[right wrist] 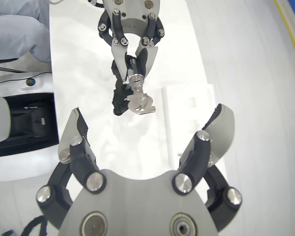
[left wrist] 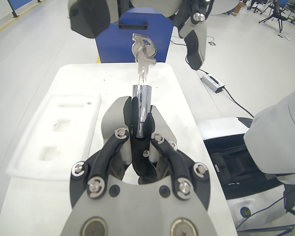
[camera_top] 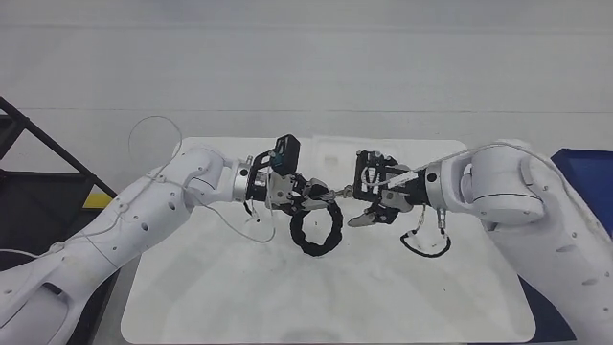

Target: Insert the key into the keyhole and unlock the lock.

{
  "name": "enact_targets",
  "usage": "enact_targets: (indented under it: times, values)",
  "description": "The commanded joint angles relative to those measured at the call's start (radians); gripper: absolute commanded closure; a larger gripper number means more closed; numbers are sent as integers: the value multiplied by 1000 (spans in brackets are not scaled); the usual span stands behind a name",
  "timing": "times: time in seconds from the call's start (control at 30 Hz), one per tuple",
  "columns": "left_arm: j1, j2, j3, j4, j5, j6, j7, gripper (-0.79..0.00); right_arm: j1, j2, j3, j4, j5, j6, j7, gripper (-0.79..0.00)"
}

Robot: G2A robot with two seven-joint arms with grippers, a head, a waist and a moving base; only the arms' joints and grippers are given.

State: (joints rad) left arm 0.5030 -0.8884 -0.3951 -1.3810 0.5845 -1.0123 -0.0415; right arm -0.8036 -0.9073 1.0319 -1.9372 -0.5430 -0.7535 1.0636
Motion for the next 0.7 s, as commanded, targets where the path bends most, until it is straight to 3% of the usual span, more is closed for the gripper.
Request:
enact_targets:
  times: [0.0,0.03,0.2,0.27,0.47,0.67]
  values:
    - [-7,0,14,4,-13,0,-2,0,-12,2,9,-12,-53,-35,-42,-785]
    - [-10,-1,19,7,-21,0,-2,0,-18,4,11,-21,-83,-47,-54,-785]
    - [-24,-2,44,20,-45,0,-3,0,-40,9,20,-52,-172,-75,-103,-382]
    - [-27,-3,53,20,-51,0,-1,0,-49,10,23,-70,-223,-85,-128,-289]
    - [-38,-5,78,26,-59,0,6,0,-61,10,1,-92,-305,-107,-174,-299]
    - [-50,-5,98,31,-63,0,16,0,-60,10,-7,-110,-375,-97,-203,-215]
